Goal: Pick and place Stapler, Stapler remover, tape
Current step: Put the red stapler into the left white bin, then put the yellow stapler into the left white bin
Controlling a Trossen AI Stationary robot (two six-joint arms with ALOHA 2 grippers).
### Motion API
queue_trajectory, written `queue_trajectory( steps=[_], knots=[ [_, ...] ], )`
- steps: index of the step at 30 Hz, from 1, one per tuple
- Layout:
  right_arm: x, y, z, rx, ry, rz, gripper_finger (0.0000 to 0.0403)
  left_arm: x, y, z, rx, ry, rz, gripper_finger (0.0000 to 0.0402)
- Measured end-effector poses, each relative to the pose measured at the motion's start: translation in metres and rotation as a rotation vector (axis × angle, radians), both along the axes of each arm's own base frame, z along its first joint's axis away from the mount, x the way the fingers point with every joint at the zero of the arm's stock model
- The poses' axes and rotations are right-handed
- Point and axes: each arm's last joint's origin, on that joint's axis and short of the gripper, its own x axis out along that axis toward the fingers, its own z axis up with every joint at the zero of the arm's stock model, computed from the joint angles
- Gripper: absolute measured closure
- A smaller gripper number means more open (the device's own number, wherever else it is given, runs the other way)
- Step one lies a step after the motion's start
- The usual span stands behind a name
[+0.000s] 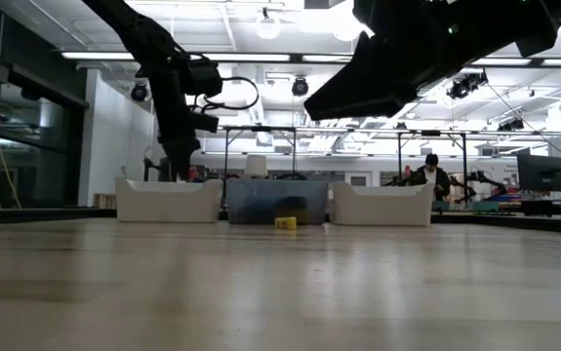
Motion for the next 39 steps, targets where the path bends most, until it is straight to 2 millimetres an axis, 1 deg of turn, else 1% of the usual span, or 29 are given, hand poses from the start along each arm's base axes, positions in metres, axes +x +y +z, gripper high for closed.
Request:
queue_trajectory(
  steps=[7, 14, 17, 19, 26, 31, 35, 39],
  knots=[
    [0.0, 0.001, 0.0, 0.043, -0.006, 0.004, 0.0235, 0.002, -0.005, -0.001, 0.003, 0.049, -0.059, 0.0275],
    [0.0, 0.001, 0.001, 0.05, -0.012, 0.002, 0.0235, 0.007, -0.013, 0.0, 0.066, 0.139, -0.081, 0.0199],
    [0.0, 0.001, 0.001, 0.05, -0.012, 0.002, 0.0236, 0.01, -0.017, 0.0, 0.074, 0.171, -0.148, 0.0169],
    [0.0, 0.001, 0.001, 0.05, -0.012, 0.002, 0.0235, 0.012, -0.021, 0.0, 0.076, 0.195, -0.188, 0.0157],
    [0.0, 0.001, 0.0, 0.046, -0.011, 0.004, 0.0235, 0.018, -0.03, 0.003, 0.099, 0.249, -0.328, 0.0155],
    [0.0, 0.001, 0.0, 0.043, -0.009, 0.005, 0.0235, 0.029, -0.037, 0.016, 0.13, 0.238, -0.389, 0.0158],
    [0.0, 0.0, -0.001, 0.036, 0.001, -0.02, 0.0236, 0.044, -0.046, 0.033, 0.153, 0.151, -0.417, 0.0158],
    [-0.002, -0.002, -0.003, 0.037, 0.012, -0.093, 0.0236, 0.057, -0.061, 0.04, 0.106, 0.031, -0.476, 0.0158]
  ],
)
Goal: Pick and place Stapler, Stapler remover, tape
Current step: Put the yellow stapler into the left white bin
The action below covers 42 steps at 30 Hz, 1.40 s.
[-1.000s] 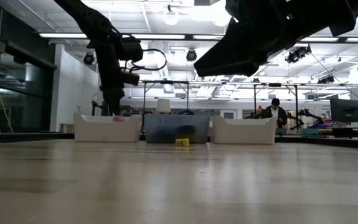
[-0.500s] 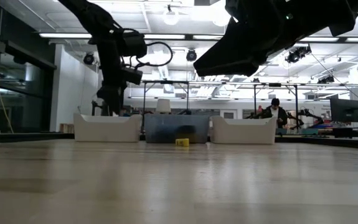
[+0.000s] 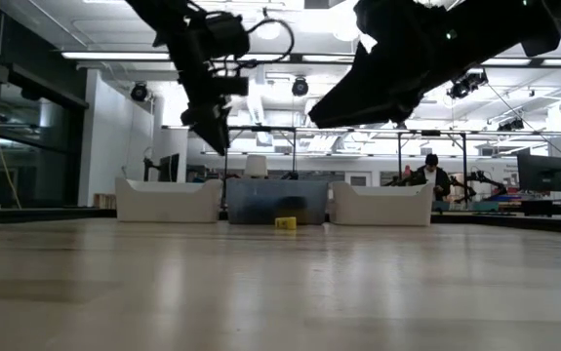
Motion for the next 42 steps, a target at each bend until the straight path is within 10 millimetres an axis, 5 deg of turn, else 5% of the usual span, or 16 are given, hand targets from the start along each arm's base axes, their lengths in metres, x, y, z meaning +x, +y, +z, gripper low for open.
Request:
queue_trajectory(
  steps=[18, 31, 42],
  knots=[
    [-0.009, -0.01, -0.008, -0.034, 0.011, -0.325, 0.0236, 0.047, -0.069, -0.008, -0.13, -0.226, -0.019, 0.0158],
    [-0.014, -0.013, -0.013, -0.04, 0.036, -0.403, 0.0236, 0.079, -0.065, -0.063, -0.188, -0.288, 0.228, 0.0158],
    [-0.015, -0.013, -0.016, -0.019, 0.057, -0.405, 0.0236, 0.1, -0.081, -0.074, -0.206, -0.463, 0.341, 0.0158]
  ],
)
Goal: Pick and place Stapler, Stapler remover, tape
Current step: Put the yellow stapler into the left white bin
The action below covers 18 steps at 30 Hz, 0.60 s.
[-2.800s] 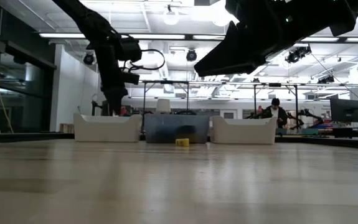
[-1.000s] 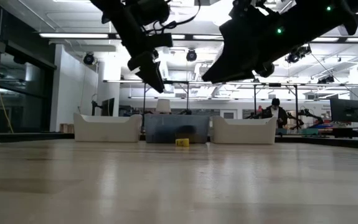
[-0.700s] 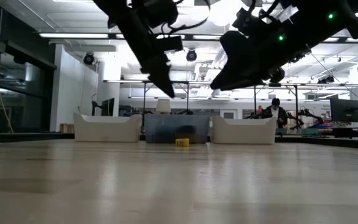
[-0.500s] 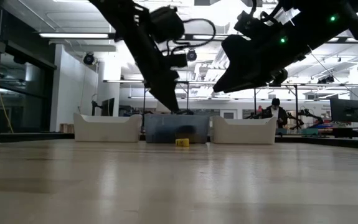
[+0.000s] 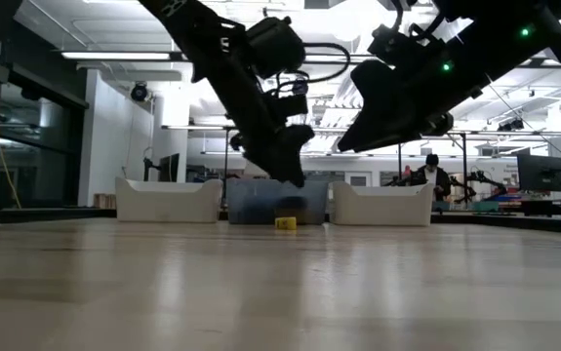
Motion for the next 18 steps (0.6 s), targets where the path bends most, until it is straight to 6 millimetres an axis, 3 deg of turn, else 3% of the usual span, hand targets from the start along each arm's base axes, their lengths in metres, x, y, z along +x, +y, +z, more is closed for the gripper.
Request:
queue_trajectory(
  steps=[8, 18],
  knots=[
    [-0.001, 0.0, -0.001, 0.003, 0.007, -0.006, 0.0236, 0.005, -0.021, -0.014, 0.07, -0.009, 0.123, 0.0158],
    [-0.001, 0.0, -0.001, 0.007, 0.004, -0.007, 0.0236, 0.006, -0.041, -0.012, 0.1, -0.1, 0.249, 0.0158]
  ],
)
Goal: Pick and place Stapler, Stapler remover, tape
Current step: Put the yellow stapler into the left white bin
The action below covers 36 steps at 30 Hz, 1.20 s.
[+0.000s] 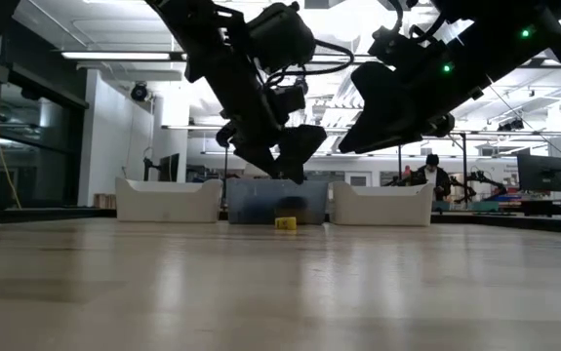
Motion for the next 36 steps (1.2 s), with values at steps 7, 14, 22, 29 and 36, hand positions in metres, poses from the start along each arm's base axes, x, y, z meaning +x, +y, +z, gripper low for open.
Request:
queue_trajectory(
  steps=[7, 14, 22, 29, 36],
  knots=[
    [-0.001, 0.001, 0.002, 0.008, -0.005, 0.009, 0.0236, 0.007, -0.001, -0.023, -0.03, -0.002, 0.023, 0.0158],
    [-0.007, 0.004, 0.018, 0.044, -0.038, 0.048, 0.0236, 0.013, -0.001, -0.038, -0.047, -0.043, 0.04, 0.0158],
    [-0.016, 0.017, 0.033, 0.066, -0.083, 0.108, 0.0236, 0.013, -0.001, -0.042, -0.097, -0.105, 0.111, 0.0158],
    [-0.023, 0.024, 0.041, 0.059, -0.109, 0.122, 0.0236, 0.013, -0.001, -0.043, -0.139, -0.142, 0.144, 0.0158],
    [-0.024, 0.026, 0.042, 0.043, -0.11, 0.114, 0.0236, 0.014, -0.002, -0.059, -0.186, -0.144, 0.177, 0.0158]
  ],
)
